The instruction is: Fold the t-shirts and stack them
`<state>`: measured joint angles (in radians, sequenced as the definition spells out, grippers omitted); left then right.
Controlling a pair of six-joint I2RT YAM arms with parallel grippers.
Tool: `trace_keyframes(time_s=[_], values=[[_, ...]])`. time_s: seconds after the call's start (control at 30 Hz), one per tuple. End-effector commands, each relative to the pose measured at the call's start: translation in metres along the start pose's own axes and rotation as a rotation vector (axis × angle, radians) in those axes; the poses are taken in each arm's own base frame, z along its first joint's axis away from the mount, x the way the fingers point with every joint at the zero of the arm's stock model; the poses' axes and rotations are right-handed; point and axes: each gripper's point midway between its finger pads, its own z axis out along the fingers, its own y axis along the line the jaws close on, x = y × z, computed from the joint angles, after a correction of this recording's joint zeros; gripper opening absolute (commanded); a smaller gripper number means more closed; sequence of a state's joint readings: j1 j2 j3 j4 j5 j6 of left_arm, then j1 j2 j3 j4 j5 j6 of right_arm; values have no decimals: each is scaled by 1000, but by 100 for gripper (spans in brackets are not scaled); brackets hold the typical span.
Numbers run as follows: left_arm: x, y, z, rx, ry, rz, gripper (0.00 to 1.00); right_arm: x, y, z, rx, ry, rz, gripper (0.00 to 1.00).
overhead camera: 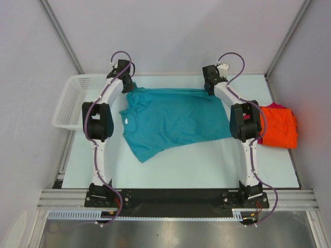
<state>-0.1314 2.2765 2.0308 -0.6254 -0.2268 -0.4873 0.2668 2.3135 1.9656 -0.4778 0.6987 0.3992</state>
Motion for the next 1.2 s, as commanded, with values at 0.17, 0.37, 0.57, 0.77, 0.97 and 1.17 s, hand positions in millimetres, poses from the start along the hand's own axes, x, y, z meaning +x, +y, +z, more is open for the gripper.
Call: trace_keyframes(time_s=[0.17, 0.37, 0.57, 0.77, 0.97, 1.17], values=[[-40, 27, 16, -112, -89, 11, 0, -42, -22, 27, 66, -23, 81, 0], [-54, 21, 17, -99, -116, -9, 0, -58, -19, 37, 65, -48, 90, 0], [-50, 17, 25, -74, -97, -5, 82, -50, -12, 48, 11, -18, 94, 3], [-30, 21, 33, -84, -48, 5, 99, -49, -2, 49, -43, -19, 99, 75], [-27, 26, 24, -95, -40, 5, 99, -66, 5, 36, -92, -50, 107, 78], [-15, 37, -4, -126, -25, 13, 99, -49, 3, 4, -87, -25, 48, 75]])
